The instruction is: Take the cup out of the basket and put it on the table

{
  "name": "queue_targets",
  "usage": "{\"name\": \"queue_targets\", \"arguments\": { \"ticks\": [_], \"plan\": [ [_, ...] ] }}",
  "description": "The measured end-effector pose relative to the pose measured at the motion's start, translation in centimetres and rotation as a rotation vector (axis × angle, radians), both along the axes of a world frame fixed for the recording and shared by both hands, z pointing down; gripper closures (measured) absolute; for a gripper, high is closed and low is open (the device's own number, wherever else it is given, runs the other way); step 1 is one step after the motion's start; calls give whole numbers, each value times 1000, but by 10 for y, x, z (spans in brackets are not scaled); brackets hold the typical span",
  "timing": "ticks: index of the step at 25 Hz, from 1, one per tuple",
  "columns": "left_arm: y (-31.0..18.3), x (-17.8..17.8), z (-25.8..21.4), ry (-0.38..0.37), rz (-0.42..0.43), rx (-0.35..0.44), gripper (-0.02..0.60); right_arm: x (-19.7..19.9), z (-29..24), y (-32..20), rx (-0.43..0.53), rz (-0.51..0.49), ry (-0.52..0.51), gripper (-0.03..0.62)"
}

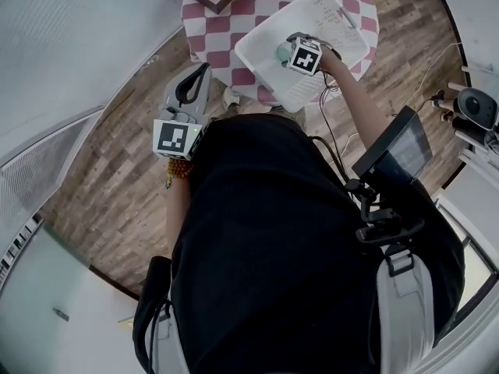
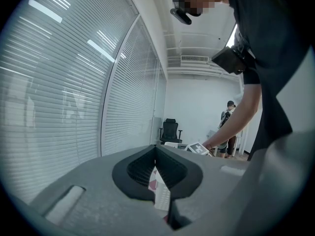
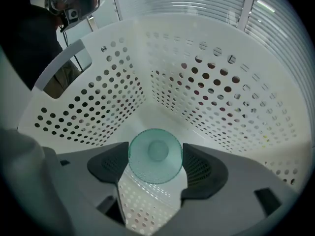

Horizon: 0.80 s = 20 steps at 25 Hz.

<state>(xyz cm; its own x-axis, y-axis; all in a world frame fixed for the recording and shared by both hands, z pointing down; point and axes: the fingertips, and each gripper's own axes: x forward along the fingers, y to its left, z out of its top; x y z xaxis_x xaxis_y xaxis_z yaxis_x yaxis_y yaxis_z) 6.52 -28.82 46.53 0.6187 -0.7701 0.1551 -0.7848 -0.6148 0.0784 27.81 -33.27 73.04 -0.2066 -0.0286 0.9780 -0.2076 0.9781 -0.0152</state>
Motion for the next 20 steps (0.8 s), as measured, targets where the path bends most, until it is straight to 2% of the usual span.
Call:
{"name": "queue_targets", "arguments": {
  "ticks": [9,20],
  "plan": [
    [-1,-3,2,1,-17,0,575,0,2,0,11,-26,25,244],
    [2,-8,6,5,-26,-8,575,2,2,-1,9,4,39,247]
  ]
}}
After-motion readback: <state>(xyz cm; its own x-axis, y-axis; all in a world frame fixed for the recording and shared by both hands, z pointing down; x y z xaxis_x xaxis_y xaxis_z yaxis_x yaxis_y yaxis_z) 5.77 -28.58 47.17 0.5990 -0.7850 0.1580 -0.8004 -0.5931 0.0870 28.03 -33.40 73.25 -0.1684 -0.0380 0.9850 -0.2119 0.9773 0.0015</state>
